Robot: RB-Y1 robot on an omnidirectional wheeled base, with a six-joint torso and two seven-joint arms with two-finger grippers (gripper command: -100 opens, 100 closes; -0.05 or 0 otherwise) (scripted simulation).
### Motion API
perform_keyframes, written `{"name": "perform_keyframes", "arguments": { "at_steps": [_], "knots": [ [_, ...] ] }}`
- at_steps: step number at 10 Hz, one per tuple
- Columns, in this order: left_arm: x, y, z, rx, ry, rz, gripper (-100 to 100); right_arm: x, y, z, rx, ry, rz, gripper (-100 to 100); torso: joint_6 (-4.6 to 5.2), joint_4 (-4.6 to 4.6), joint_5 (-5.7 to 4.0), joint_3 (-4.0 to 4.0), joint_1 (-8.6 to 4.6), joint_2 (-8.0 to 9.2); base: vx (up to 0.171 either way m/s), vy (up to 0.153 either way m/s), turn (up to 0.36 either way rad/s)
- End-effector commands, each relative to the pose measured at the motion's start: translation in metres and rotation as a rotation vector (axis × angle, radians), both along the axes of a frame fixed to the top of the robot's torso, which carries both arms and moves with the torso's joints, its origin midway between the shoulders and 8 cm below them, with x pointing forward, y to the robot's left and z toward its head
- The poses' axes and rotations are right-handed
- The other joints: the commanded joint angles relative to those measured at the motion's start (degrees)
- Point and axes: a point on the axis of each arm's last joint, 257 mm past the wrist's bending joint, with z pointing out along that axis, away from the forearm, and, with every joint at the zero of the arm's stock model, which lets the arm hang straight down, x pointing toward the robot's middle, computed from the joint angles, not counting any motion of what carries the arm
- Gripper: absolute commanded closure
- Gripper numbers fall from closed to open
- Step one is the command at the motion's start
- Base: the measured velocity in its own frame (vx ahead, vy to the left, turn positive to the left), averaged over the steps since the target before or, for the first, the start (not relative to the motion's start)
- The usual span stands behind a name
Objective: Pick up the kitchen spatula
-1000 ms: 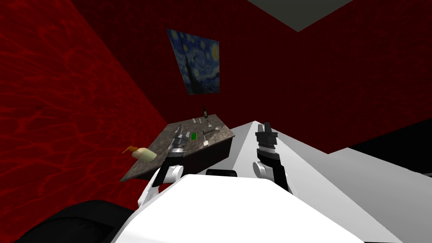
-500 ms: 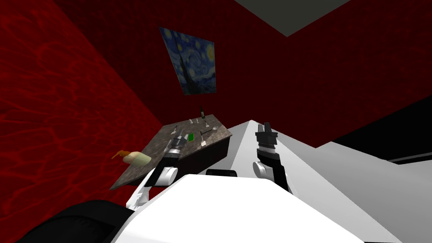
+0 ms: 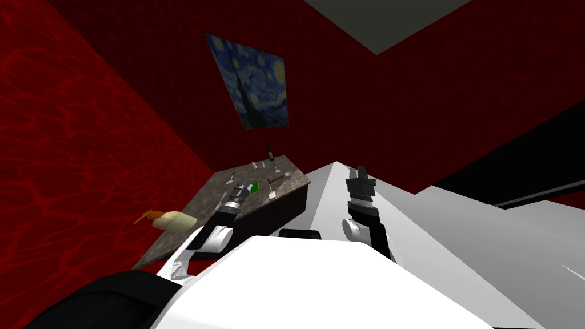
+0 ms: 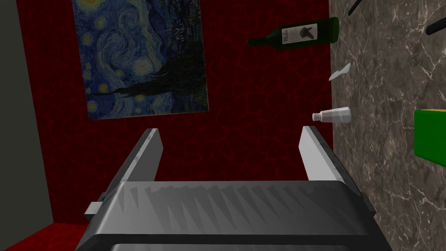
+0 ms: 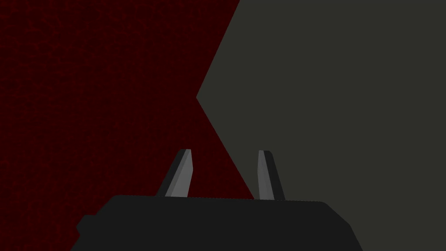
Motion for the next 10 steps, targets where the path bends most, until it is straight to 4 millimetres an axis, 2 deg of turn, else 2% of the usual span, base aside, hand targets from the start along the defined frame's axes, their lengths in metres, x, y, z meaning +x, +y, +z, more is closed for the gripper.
{"name": "perform_keyframes", "arguments": {
  "at_steps": [1,2,3,5,6,7,8,10],
  "knots": [
    [-0.001,0.017,-0.013,0.016,0.061,0.013,-100,0.000,0.000,0.000,0.000,0.000,0.000,0,0.00,0.00,0.00,0.00,0.00,0.00,-0.005,-0.022,-0.141],
    [0.001,0.015,-0.012,0.039,0.067,-0.002,-100,0.000,0.000,0.000,0.000,0.000,0.000,0,0.03,0.00,0.00,0.00,-0.03,0.00,-0.005,-0.021,-0.110],
    [-0.002,0.032,-0.025,0.039,0.124,0.020,-100,0.000,0.000,0.000,0.000,0.000,0.000,0,0.01,0.00,-0.01,0.00,-0.03,0.00,-0.001,-0.032,-0.185],
    [0.001,0.030,-0.022,0.077,0.133,-0.004,-100,0.000,0.000,0.000,0.000,0.000,0.000,0,0.00,0.00,-0.01,-0.01,-0.05,-0.02,0.000,-0.018,-0.049],
    [-0.002,0.047,-0.035,0.081,0.192,0.018,-100,0.000,0.000,0.000,0.000,0.000,0.000,0,-0.01,0.00,0.00,-0.01,-0.01,-0.01,0.004,-0.026,-0.168],
    [0.000,0.045,-0.033,0.107,0.198,0.001,-100,0.000,0.000,0.000,0.000,0.000,0.000,0,0.03,-0.01,0.00,-0.02,-0.04,-0.03,0.001,-0.021,-0.109],
    [-0.004,0.062,-0.046,0.105,0.258,0.026,-100,0.000,0.000,0.000,0.000,0.000,0.000,0,0.00,-0.01,-0.01,-0.02,-0.03,-0.03,0.003,-0.029,-0.171],
    [-0.001,0.060,-0.043,0.147,0.266,0.001,-100,0.000,0.000,0.000,0.000,0.000,0.000,0,0.00,-0.01,-0.01,-0.02,-0.05,-0.03,0.002,-0.018,-0.048]
  ]
}}
